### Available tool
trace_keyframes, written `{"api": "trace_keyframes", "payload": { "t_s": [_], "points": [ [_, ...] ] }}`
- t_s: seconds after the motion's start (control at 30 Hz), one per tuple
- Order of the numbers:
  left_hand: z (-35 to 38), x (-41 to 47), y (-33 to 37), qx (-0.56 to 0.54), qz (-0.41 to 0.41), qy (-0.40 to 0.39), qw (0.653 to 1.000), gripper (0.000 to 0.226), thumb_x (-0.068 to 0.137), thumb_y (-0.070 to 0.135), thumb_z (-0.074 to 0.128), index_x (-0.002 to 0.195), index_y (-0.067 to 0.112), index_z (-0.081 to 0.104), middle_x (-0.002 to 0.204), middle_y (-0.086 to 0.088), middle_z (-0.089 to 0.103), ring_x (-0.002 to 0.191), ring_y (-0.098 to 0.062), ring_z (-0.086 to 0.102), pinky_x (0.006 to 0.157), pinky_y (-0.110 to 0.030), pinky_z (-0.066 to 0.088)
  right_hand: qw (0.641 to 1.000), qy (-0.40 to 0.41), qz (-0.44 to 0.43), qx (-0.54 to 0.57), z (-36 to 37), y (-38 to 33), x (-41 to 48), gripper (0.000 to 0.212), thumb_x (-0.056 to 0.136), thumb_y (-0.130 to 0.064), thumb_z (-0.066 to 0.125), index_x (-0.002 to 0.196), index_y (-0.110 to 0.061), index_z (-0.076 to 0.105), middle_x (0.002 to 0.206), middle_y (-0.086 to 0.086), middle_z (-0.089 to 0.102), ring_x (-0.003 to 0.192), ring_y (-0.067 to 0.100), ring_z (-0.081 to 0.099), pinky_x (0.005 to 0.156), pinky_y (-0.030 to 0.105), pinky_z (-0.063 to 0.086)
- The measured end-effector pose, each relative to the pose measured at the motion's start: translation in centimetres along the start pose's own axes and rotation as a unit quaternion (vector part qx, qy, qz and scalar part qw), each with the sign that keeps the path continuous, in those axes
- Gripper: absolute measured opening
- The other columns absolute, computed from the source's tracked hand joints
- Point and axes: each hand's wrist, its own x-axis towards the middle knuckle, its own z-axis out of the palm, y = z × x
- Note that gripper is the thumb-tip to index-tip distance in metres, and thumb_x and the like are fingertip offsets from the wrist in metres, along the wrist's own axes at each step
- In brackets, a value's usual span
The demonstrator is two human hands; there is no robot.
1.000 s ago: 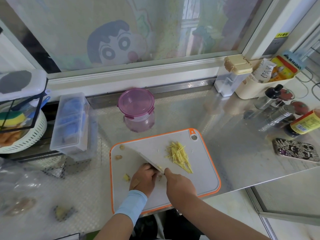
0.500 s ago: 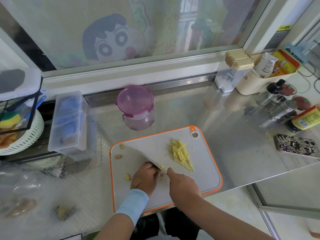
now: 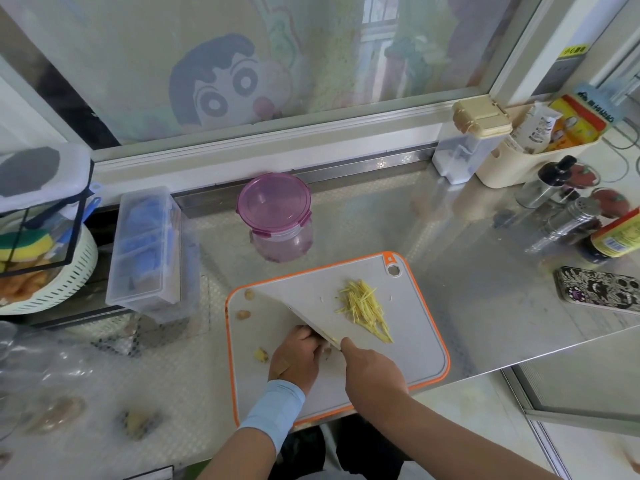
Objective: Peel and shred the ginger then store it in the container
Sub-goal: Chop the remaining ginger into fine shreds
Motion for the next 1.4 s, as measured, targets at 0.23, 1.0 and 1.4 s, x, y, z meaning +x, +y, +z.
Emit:
{"api": "trace_keyframes", "payload": {
  "t_s": [0.23, 1.0, 1.4],
  "points": [
    [0.1, 0.0, -0.1, -0.003, -0.020, -0.004, 1.000, 0.013, 0.075, 0.010, 0.078, 0.085, 0.020, 0.077, 0.091, 0.005, 0.068, 0.087, -0.018, 0.064, 0.065, -0.020, 0.049, 1.000, -0.001, -0.014, 0.003, -0.3, -0.6, 1.3, 0.041, 0.088, 0.001, 0.040, 0.122, -0.021, 0.036, 0.074, 0.002, 0.048, 0.063, 0.024, 0.049, 0.052, 0.033, 0.042],
    [0.0, 0.1, 0.0, -0.015, -0.042, -0.017, 0.999, 0.015, 0.079, 0.012, 0.074, 0.083, 0.026, 0.077, 0.094, 0.010, 0.067, 0.093, -0.010, 0.057, 0.072, -0.018, 0.042, 1.000, -0.007, -0.005, 0.001, -0.6, -0.4, 1.1, 0.033, 0.088, 0.000, 0.040, 0.110, -0.023, 0.034, 0.073, 0.002, 0.047, 0.057, 0.020, 0.043, 0.045, 0.030, 0.031],
    [-0.1, -0.1, 0.2, -0.011, -0.031, 0.005, 0.999, 0.017, 0.075, 0.009, 0.077, 0.081, 0.025, 0.076, 0.090, 0.010, 0.067, 0.088, -0.011, 0.057, 0.066, -0.018, 0.043, 1.000, -0.012, -0.014, 0.004, -0.5, -0.6, 1.6, 0.031, 0.086, 0.002, 0.039, 0.108, -0.021, 0.034, 0.072, 0.002, 0.044, 0.058, 0.020, 0.042, 0.049, 0.032, 0.035]
  ]
}}
